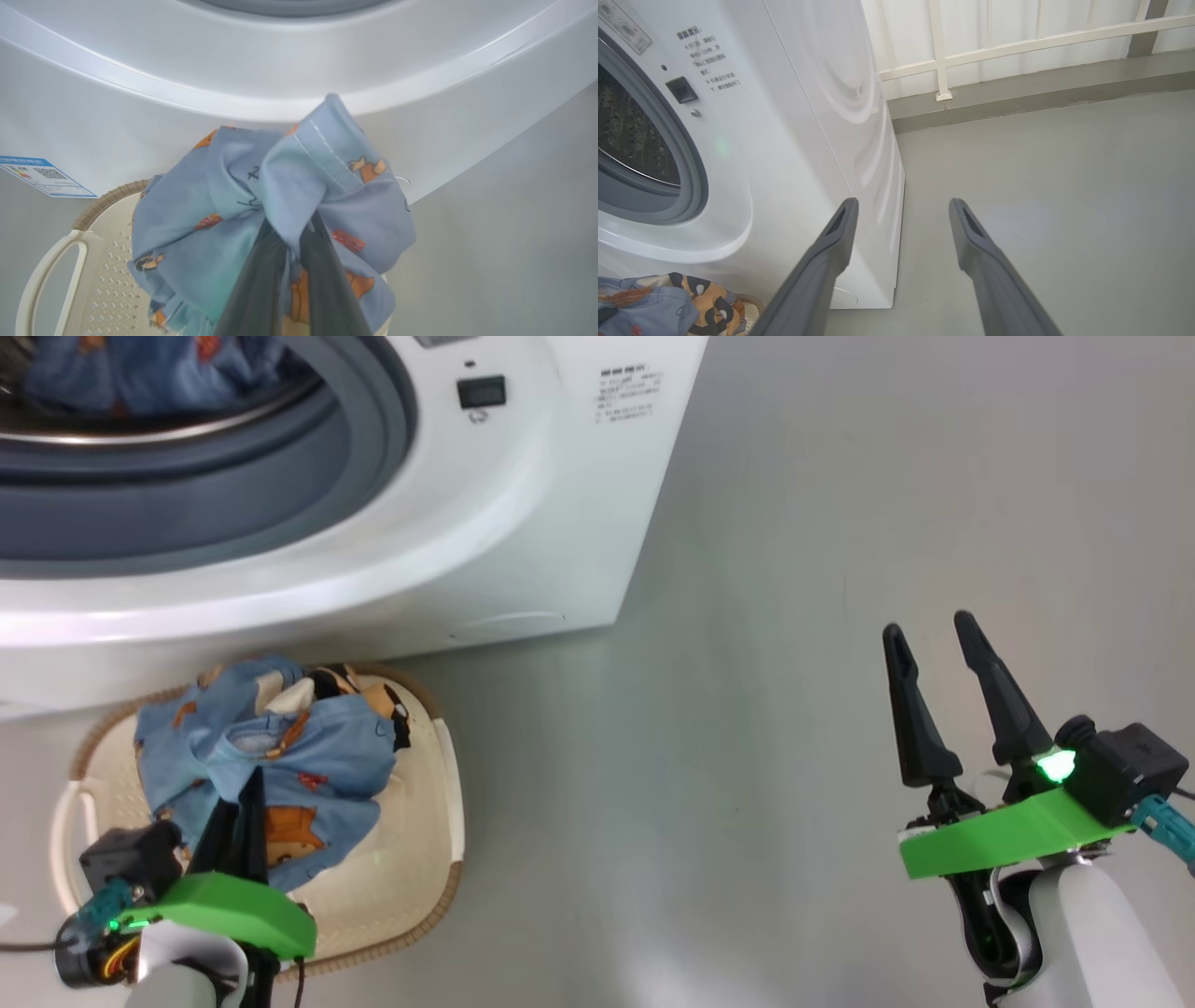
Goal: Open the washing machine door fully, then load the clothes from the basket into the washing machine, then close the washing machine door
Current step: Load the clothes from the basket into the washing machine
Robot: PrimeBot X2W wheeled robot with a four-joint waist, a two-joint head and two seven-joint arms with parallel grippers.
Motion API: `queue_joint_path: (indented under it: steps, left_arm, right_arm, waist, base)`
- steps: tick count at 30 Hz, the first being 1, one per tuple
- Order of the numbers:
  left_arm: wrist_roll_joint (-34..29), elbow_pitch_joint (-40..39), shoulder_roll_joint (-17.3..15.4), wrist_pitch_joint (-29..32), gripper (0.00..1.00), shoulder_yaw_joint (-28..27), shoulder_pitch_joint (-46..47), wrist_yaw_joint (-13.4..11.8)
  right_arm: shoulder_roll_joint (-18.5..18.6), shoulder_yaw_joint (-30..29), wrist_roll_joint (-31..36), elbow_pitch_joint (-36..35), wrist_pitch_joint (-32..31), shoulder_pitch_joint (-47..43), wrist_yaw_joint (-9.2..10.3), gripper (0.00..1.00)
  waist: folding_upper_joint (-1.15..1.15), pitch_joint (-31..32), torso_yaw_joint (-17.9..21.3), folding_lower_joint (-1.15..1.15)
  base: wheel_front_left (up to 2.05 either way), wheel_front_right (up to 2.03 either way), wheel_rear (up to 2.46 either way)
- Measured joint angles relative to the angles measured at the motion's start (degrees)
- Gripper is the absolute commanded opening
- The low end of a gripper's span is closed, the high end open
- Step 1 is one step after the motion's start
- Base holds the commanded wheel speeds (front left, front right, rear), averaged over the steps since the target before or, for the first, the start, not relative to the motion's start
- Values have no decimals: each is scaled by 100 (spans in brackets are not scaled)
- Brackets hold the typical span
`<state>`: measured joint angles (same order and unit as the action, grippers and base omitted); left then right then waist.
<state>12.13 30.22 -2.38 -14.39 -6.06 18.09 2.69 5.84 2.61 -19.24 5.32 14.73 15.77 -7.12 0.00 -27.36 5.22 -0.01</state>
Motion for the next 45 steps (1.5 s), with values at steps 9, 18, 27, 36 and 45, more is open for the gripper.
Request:
queue_joint_path:
  steps: [9,18,27,36,45]
  left_arm:
    - [9,-965,26,0,0,98,-680,-152]
    - [35,-2056,25,-1,0,261,-1243,-297]
    - [-43,-2814,20,-8,0,176,-2030,-428]
    - [-82,-3289,16,-8,0,181,-2558,-604]
    - [-84,-3535,11,-8,0,177,-2897,-657]
  right_arm:
    - [8,-88,-7,41,0,-199,0,100]
    - [1,-110,120,134,0,-458,0,100]
    - [-12,-102,214,179,0,-882,0,100]
    - [-8,-112,246,154,0,-1235,0,100]
    - [-11,-155,259,58,0,-1437,0,100]
  waist:
    - [0,607,-139,0]
    - [0,1159,-234,0]
    - [0,1885,-242,0]
    - [0,2380,-194,0]
    - [0,2609,-168,0]
  base:
    - [0,0,0]
    - [0,0,0]
    - [0,0,0]
    - [0,0,0]
    - [0,0,0]
